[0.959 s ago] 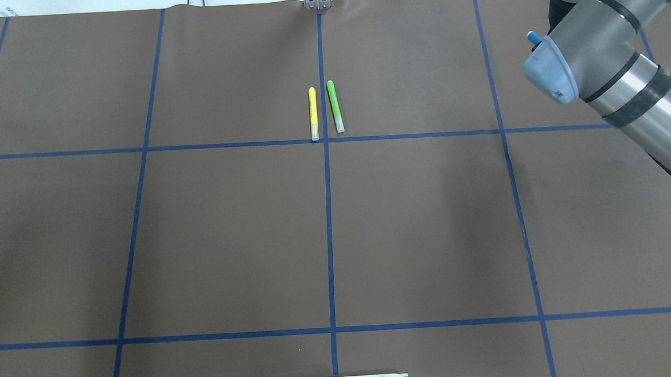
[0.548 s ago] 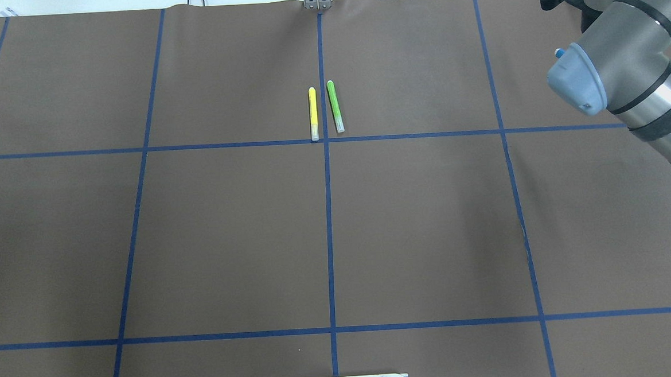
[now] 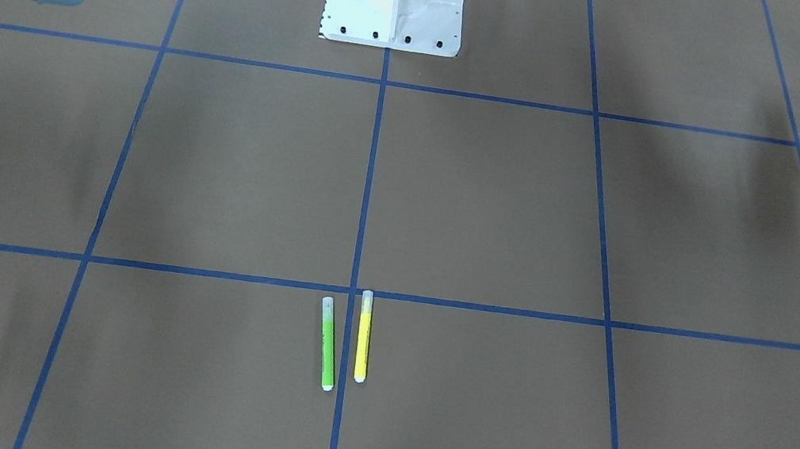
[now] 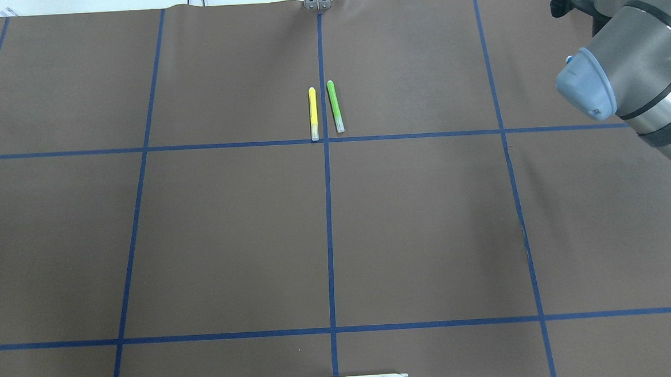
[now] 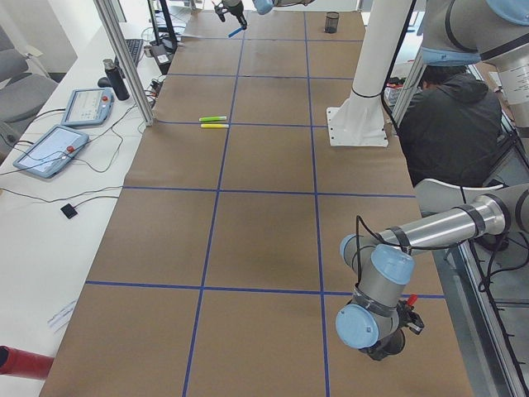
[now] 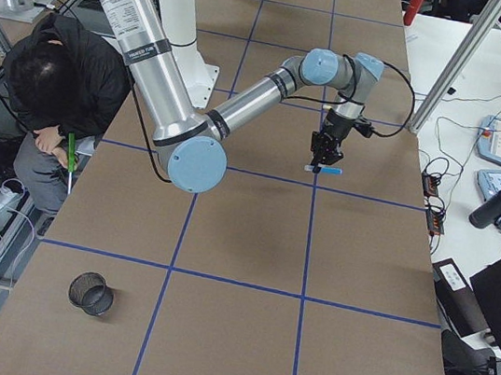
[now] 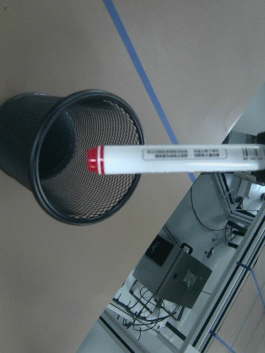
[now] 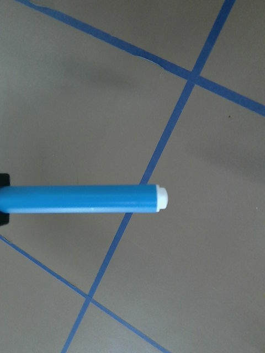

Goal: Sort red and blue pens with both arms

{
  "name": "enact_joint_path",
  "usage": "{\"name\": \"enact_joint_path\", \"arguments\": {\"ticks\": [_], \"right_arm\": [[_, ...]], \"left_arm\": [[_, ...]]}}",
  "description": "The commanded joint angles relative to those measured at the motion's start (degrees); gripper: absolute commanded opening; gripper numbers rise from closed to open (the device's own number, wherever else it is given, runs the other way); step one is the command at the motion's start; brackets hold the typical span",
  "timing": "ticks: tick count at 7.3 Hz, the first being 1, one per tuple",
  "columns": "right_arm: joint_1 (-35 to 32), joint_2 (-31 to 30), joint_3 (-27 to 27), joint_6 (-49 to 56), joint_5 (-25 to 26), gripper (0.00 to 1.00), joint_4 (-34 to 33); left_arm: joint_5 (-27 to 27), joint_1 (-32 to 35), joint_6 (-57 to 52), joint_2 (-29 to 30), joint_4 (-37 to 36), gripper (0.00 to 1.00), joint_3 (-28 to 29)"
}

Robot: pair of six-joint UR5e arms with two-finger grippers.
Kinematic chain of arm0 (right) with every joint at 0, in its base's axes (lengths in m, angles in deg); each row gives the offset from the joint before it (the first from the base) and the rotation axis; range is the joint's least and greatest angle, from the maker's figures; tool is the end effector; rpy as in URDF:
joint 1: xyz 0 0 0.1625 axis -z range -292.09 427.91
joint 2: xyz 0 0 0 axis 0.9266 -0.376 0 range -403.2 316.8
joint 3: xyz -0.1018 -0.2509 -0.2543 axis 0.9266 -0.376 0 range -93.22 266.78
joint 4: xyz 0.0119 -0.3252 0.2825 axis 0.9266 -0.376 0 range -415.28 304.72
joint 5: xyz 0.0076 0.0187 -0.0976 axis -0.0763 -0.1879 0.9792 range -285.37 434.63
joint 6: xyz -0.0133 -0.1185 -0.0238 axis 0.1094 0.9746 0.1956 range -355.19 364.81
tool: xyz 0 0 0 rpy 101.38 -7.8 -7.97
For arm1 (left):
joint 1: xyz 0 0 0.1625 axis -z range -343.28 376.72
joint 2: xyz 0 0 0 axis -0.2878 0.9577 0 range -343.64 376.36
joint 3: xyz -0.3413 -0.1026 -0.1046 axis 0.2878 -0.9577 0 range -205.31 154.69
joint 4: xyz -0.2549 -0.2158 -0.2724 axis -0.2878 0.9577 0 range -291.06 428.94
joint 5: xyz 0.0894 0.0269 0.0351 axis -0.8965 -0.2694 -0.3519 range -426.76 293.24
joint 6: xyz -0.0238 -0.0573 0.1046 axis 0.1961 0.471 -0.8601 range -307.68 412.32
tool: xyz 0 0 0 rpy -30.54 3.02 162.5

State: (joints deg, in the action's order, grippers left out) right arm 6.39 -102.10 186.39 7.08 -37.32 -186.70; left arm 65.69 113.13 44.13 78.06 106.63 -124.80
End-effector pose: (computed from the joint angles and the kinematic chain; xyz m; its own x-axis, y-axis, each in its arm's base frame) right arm -0.2092 -0.5700 0.3273 0.7980 -0.4726 0.3739 0.5087 0.8609 0.0024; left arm -0.0687 -0.1526 0.7450 0.6605 -0.6638 -0.3510 -0.0586 0.4205 -0.9054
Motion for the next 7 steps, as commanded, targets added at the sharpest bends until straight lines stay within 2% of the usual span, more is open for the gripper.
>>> {"name": "enact_joint_path", "arguments": {"ticks": [1,4,5,6,7], "right_arm": [[0.0,-0.1,0.3,-0.1,-0.3,0.00,-0.4],[0.0,-0.2,0.8,-0.1,-0.3,0.00,-0.5],[0.0,-0.1,0.9,-0.2,-0.3,0.00,-0.5],[0.0,-0.1,0.9,-0.2,-0.3,0.00,-0.5],[0.0,-0.2,0.9,-0.2,-0.3,0.00,-0.5]], "left_arm": [[1.5,0.0,-0.1,0.0,-0.2,0.00,2.2],[3.9,-0.2,0.0,0.4,-0.1,0.00,4.9],[4.1,-0.2,-0.1,0.7,0.0,0.03,5.8],[4.1,-0.2,-0.1,0.8,0.0,0.20,5.9],[4.1,-0.2,-0.1,1.1,0.0,0.91,5.9]]}}
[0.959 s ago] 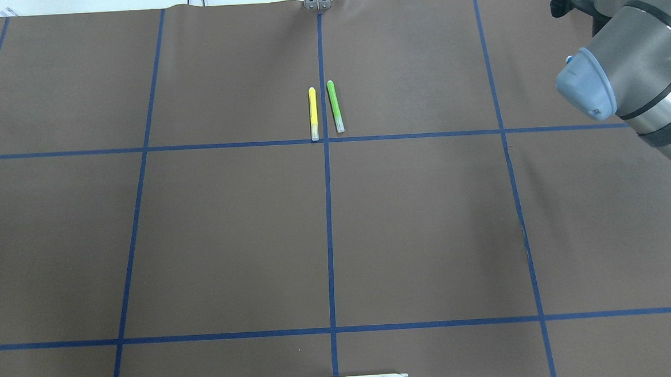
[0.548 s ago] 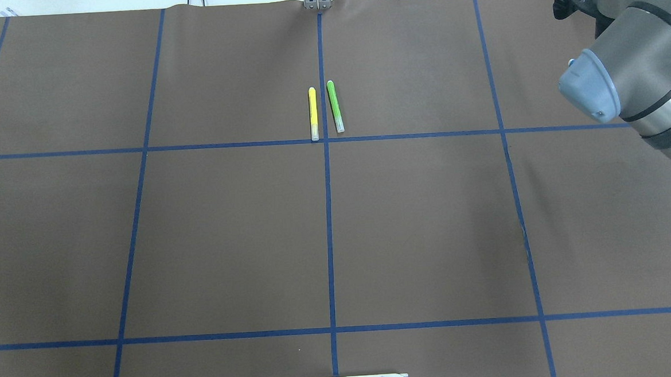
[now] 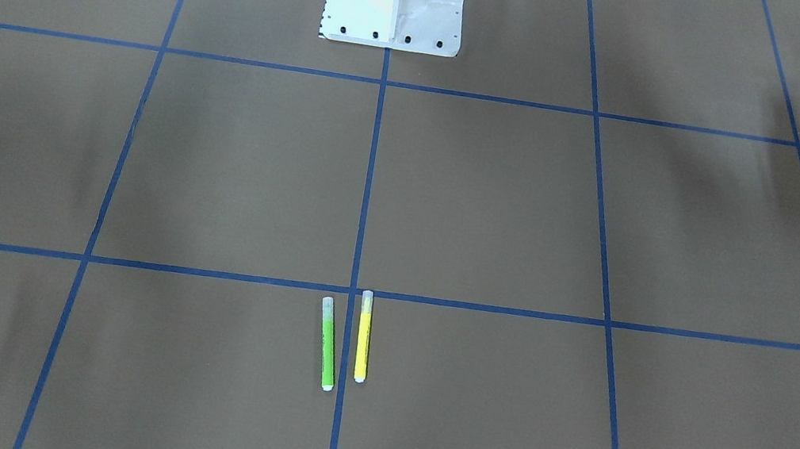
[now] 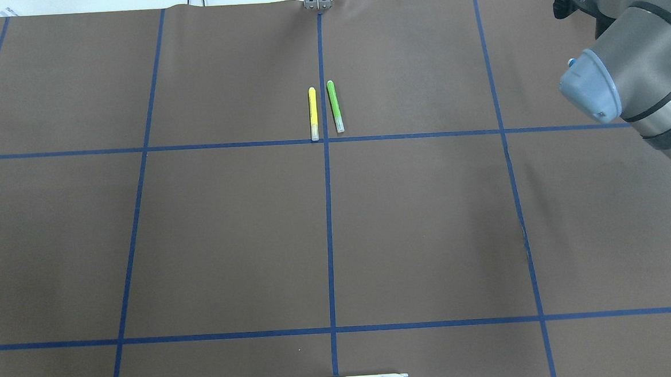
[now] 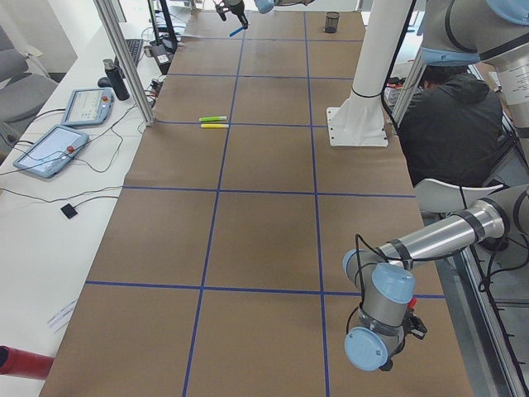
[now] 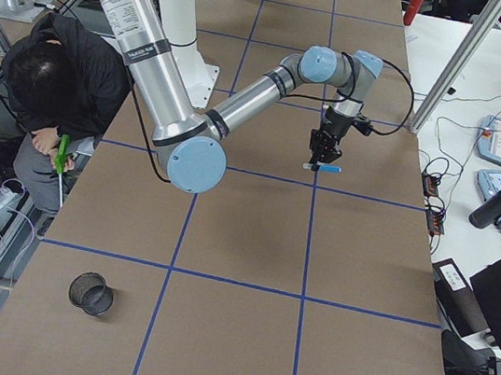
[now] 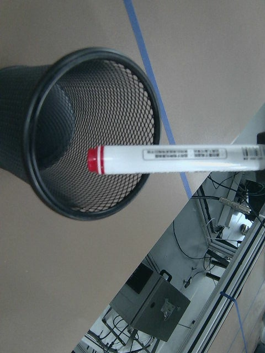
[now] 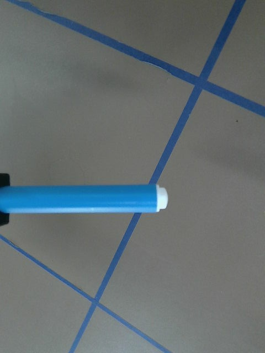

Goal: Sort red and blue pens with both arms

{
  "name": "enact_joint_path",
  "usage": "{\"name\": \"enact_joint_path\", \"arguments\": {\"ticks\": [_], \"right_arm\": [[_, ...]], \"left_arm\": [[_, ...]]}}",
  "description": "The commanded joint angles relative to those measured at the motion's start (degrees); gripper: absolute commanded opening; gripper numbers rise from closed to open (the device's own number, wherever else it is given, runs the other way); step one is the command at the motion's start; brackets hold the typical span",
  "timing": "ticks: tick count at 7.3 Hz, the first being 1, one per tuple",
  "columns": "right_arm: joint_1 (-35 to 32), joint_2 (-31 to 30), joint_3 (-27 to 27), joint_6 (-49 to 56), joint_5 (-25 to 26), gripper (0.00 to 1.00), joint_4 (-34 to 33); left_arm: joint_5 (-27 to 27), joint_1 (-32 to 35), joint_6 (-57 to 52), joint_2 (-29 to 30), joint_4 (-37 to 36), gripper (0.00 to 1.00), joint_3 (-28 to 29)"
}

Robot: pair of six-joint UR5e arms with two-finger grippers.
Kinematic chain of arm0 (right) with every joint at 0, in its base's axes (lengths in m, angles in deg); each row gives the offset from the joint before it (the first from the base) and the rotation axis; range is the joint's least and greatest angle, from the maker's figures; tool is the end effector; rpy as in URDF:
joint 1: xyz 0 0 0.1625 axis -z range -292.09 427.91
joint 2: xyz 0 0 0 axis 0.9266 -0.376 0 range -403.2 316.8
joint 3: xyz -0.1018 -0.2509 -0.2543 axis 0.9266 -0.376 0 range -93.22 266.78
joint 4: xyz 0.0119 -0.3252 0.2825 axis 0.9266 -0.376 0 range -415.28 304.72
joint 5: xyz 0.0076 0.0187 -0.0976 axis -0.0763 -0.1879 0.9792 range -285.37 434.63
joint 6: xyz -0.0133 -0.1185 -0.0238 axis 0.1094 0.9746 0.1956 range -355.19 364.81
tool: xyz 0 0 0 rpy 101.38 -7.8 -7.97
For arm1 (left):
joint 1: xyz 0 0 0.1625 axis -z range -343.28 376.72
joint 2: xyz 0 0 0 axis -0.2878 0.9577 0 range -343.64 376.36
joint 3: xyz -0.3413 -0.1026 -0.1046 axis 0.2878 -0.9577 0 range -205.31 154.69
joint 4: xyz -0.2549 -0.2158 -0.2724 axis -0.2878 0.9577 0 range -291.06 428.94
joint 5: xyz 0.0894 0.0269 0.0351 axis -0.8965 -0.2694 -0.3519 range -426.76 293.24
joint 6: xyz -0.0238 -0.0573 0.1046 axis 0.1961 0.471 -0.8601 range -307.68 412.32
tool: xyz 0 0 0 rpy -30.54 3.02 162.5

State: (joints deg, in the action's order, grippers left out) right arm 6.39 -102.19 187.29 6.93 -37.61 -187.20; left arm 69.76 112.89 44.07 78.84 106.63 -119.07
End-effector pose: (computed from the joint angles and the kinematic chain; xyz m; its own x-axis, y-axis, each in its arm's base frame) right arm -0.2080 -0.5665 0.3225 0.7967 -0.4712 0.3784 0.5066 0.8622 0.0070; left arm -0.0605 -0.1406 0.7739 0.6060 -0.7317 -0.3122 -0.0617 0.3480 -0.9354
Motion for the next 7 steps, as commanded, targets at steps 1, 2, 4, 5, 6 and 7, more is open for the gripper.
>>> {"name": "enact_joint_path", "arguments": {"ticks": [1,2,4,5,6,7], "right_arm": [[-0.1,0.0,0.0,0.0,0.0,0.00,0.0],[-0.1,-0.1,-0.1,0.0,0.2,0.00,0.0],[-1.1,-1.5,-0.1,0.2,0.4,0.00,0.0],[-1.3,-3.0,0.8,0.2,0.3,0.00,-0.1],[-1.8,-5.1,3.0,0.3,0.4,0.00,-1.6],[-2.8,-5.3,5.0,1.0,0.6,0.00,-6.0]], "left_arm": [[0.0,0.0,0.2,1.1,-0.7,1.00,0.3],[-0.1,0.0,0.2,2.0,-1.0,1.00,0.3],[-0.1,0.1,0.2,4.4,-1.1,1.00,0.3],[-0.1,0.1,0.1,5.7,-1.0,1.00,-0.4],[-0.3,0.2,0.0,7.3,-0.4,1.00,-1.1],[-0.1,0.2,0.1,8.4,0.0,1.00,-2.6]]}}
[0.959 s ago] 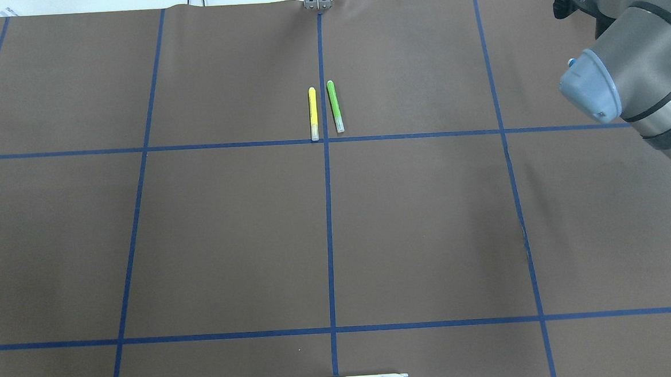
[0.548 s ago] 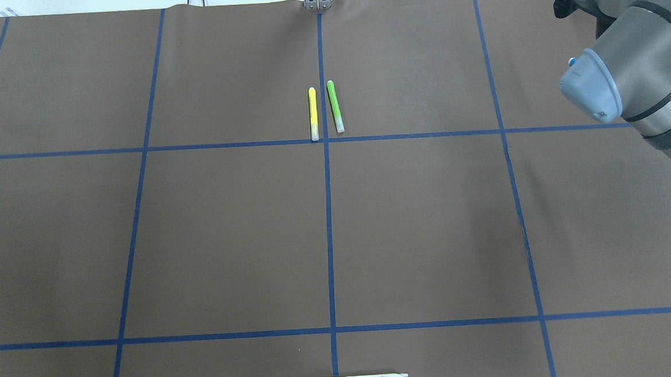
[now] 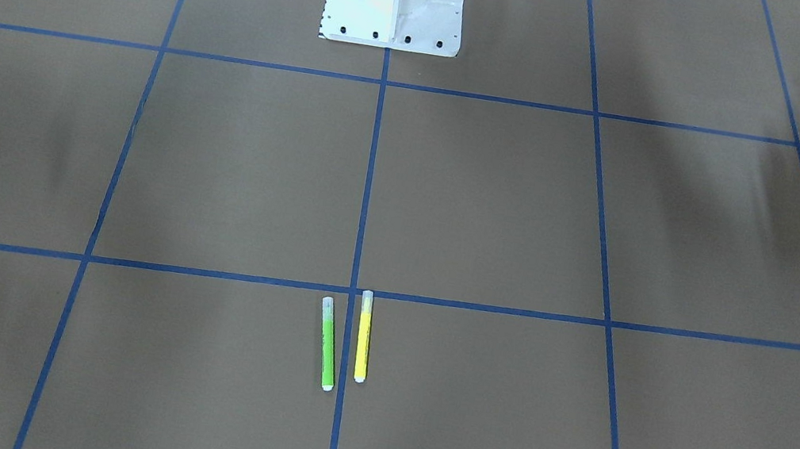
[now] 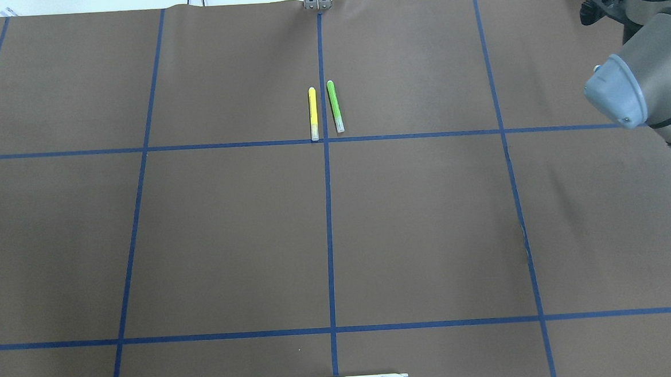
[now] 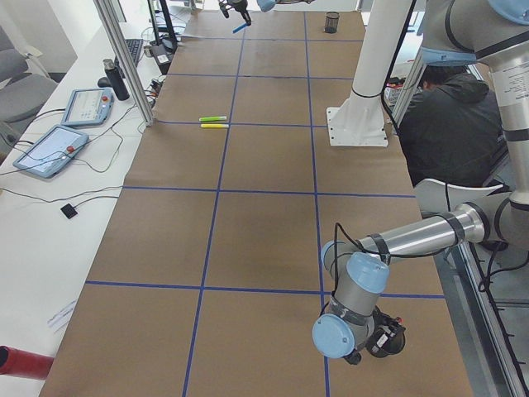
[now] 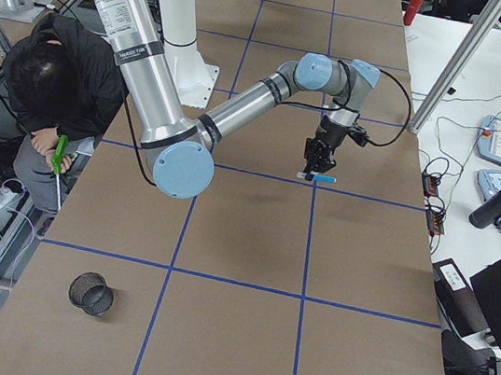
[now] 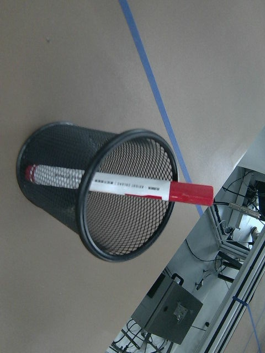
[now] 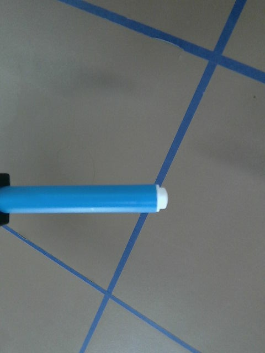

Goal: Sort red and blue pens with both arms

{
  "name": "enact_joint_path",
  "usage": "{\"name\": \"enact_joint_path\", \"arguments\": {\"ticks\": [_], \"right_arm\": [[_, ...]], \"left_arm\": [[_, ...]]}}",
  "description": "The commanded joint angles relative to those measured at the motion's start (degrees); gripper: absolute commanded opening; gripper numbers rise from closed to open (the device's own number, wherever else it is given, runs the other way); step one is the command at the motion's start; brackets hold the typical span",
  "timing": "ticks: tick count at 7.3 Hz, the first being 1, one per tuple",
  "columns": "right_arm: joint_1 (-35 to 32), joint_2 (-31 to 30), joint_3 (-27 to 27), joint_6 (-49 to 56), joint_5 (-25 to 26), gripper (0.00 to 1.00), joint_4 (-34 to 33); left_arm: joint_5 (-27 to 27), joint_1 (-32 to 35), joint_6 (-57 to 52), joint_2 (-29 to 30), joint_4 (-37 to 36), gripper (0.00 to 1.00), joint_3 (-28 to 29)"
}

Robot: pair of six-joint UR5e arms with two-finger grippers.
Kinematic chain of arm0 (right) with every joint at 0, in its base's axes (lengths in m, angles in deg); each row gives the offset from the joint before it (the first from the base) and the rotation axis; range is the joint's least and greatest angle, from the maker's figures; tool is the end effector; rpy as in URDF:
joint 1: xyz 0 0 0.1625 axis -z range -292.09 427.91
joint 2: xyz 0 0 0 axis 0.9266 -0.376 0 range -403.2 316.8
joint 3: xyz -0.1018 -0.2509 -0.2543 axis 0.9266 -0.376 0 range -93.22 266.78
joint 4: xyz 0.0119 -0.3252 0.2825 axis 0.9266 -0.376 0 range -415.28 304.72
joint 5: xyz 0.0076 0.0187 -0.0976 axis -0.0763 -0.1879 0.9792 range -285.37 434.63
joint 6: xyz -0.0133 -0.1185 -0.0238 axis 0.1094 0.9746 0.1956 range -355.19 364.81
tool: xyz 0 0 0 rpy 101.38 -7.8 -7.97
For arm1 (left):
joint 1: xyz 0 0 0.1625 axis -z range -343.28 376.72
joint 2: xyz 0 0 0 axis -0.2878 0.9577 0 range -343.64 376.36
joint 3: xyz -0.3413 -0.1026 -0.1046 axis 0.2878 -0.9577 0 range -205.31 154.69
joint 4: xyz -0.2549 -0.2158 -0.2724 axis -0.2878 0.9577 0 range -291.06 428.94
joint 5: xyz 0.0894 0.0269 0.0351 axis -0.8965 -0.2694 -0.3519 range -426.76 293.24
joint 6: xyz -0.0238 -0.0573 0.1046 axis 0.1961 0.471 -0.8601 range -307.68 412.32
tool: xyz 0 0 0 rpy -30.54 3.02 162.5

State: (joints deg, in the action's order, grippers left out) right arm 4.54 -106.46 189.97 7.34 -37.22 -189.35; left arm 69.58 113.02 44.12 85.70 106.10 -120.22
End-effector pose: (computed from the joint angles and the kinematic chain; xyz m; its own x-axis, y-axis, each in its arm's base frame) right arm -0.1779 -0.5514 0.3510 0.8212 -0.4309 0.3740 0.4837 0.8735 -0.0558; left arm -0.0694 -0.2154 0.7447 0.6119 -0.6857 -0.3942 -0.0477 0.4655 -0.8838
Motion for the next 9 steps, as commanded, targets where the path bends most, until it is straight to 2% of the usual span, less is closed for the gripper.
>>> {"name": "enact_joint_path", "arguments": {"ticks": [1,3,6,8,9], "right_arm": [[-1.5,-1.5,3.0,4.7,0.2,0.00,-7.3],[-3.2,-6.6,2.6,12.3,0.3,0.00,-7.7],[-9.7,-15.2,3.2,19.0,1.4,0.00,-7.6],[-12.7,-21.2,3.2,22.2,1.5,0.00,-7.7],[-14.7,-24.5,3.2,24.8,0.9,0.00,-7.6]], "left_arm": [[0.0,0.0,0.0,4.5,0.5,1.00,-1.9],[0.1,-0.1,0.5,11.6,0.5,1.00,-3.5],[0.2,-0.3,0.4,19.2,1.5,1.00,-6.3],[0.3,-0.4,0.7,19.7,9.6,1.00,-7.7],[0.3,-0.5,0.7,19.8,10.9,1.00,-8.4]]}}
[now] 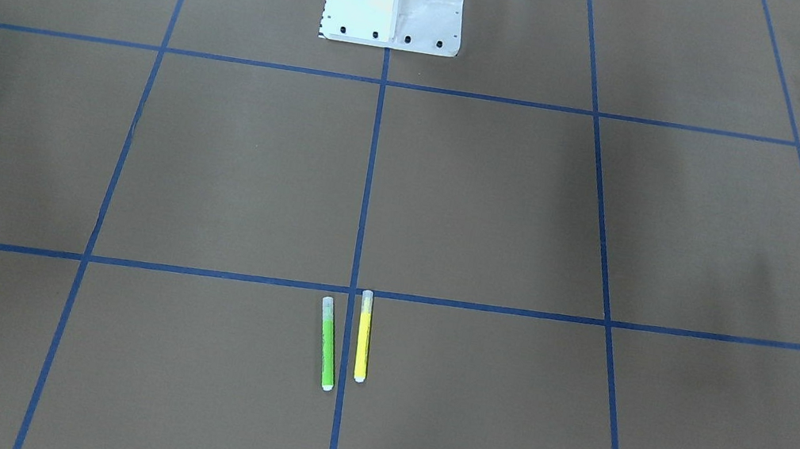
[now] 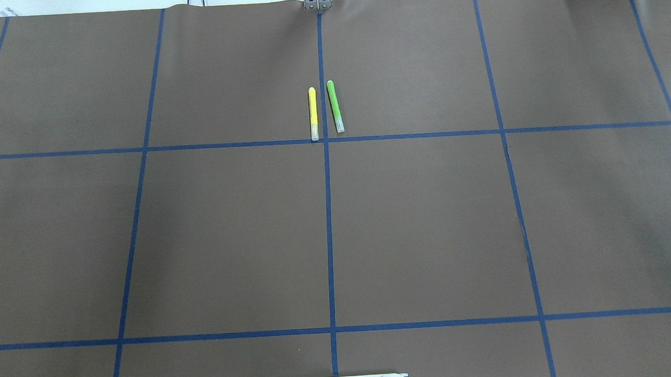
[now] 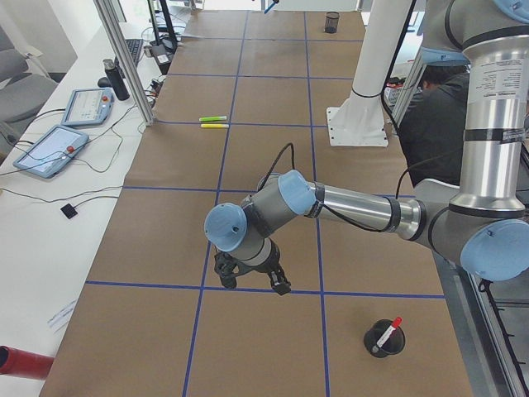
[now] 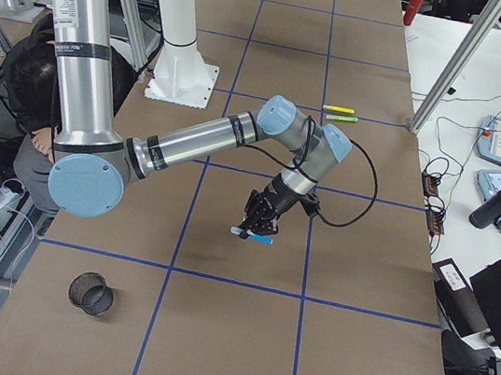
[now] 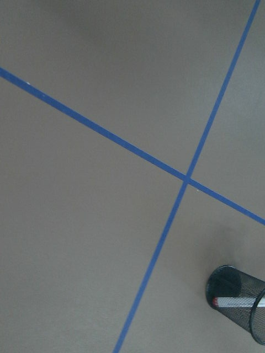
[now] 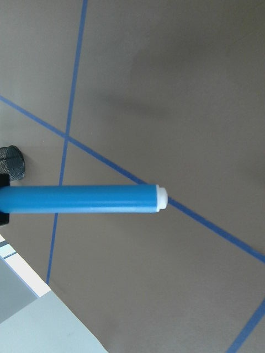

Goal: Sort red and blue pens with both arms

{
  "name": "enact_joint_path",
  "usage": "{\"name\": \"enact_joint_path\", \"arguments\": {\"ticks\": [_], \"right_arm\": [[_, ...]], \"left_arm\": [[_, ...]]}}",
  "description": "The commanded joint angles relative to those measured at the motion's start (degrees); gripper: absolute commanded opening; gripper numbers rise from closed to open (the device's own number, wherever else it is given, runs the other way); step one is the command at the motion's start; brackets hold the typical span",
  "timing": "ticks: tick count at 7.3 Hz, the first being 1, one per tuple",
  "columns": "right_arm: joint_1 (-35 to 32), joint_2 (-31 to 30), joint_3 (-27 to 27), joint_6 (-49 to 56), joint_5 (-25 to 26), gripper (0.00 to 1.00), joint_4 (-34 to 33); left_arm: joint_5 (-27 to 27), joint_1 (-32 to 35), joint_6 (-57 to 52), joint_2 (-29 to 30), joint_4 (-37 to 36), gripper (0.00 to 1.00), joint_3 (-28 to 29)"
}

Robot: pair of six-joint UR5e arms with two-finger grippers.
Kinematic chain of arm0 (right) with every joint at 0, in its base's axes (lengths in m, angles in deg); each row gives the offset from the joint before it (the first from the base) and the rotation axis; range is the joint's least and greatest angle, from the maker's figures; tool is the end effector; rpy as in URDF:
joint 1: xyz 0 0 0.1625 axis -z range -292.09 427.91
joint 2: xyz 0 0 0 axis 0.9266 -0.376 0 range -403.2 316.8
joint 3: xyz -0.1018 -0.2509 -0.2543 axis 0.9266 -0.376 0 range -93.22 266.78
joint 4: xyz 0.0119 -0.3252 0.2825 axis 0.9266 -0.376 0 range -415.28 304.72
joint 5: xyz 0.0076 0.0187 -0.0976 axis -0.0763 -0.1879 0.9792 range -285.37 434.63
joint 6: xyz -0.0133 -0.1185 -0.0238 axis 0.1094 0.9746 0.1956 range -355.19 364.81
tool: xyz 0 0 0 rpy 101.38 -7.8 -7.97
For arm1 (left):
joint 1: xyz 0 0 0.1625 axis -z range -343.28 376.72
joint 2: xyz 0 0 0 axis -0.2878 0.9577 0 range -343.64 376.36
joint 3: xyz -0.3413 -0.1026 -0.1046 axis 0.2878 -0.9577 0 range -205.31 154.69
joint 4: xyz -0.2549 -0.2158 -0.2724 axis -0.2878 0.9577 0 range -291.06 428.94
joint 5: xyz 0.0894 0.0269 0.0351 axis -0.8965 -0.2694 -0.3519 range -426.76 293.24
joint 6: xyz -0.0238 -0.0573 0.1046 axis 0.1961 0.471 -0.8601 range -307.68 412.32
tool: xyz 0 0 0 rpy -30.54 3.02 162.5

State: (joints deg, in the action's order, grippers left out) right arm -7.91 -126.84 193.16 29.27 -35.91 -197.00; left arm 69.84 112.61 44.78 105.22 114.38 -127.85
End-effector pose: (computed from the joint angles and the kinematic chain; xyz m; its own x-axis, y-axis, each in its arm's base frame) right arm -0.0226 -0.4596 0.5212 0.7756 -0.4099 0.4799 0.5882 0.7453 -0.3140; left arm -0.0890 -0.4253 0.5773 0.6485 -0.3524 -0.6748 0.0008 0.8867 -0.4624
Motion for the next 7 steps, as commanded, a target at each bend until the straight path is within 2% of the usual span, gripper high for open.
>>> {"name": "enact_joint_path", "arguments": {"ticks": [1,5,7], "right_arm": [[-4.1,-7.1,0.0,4.7,-0.5,0.00,0.0],[-10.4,-20.0,2.2,7.3,-1.7,0.00,0.0],[-11.2,-23.5,2.0,7.0,-6.0,0.00,-3.0]], "left_arm": [[0.1,-0.1,0.1,0.3,3.8,1.00,-0.7],[4.0,-0.6,0.4,0.2,4.5,1.00,-0.3],[3.9,-0.6,0.3,0.1,4.7,1.00,-0.5]]}}
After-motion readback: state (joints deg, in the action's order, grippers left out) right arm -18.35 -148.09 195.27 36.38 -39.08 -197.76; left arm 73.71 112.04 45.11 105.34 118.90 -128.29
